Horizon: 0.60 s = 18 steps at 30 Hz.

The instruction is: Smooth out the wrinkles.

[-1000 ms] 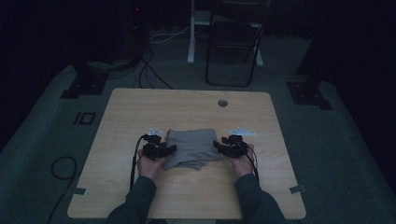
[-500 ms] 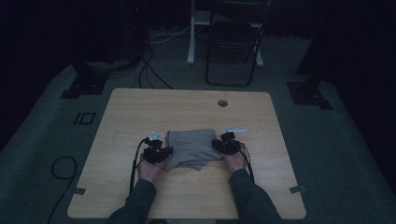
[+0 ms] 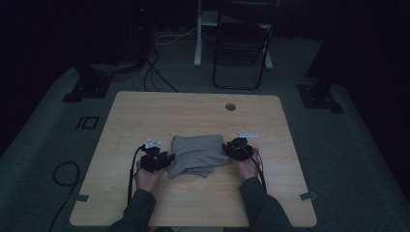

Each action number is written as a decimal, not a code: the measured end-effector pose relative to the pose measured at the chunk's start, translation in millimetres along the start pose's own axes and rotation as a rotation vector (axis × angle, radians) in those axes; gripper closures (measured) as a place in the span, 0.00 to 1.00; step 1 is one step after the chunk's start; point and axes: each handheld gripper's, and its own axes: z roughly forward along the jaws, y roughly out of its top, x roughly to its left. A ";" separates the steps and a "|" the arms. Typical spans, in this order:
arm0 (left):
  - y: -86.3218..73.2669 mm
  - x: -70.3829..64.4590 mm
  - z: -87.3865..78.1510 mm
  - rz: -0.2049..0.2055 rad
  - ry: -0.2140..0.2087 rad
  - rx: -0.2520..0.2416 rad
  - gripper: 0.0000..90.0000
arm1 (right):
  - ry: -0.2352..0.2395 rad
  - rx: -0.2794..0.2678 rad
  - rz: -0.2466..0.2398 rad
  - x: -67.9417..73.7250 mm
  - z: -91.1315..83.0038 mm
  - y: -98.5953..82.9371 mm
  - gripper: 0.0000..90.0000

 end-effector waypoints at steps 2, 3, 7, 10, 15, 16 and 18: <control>8.5 0.4 1.7 -0.003 -0.002 -0.006 0.61 | -0.003 -0.019 -0.012 0.3 -1.8 4.1 0.77; 13.1 0.0 3.6 0.002 0.001 -0.010 0.60 | 0.002 -0.021 -0.008 0.3 -1.5 6.1 0.77; 31.0 -2.9 14.5 -0.006 -0.011 -0.026 0.59 | 0.020 -0.014 -0.009 2.9 6.7 12.3 0.75; 40.3 -5.4 23.7 -0.002 -0.023 -0.010 0.59 | 0.066 -0.024 0.003 10.5 2.9 12.2 0.72; 42.2 -4.5 30.5 0.000 -0.002 0.017 0.96 | 0.124 -0.062 -0.037 26.5 -16.7 1.9 0.70; 41.3 -4.1 28.9 0.001 -0.008 0.013 0.98 | 0.136 -0.065 -0.041 28.4 -20.9 -0.8 0.70; 40.6 -3.6 26.8 0.009 0.004 0.011 0.99 | 0.147 -0.070 -0.049 30.3 -25.7 -3.5 0.70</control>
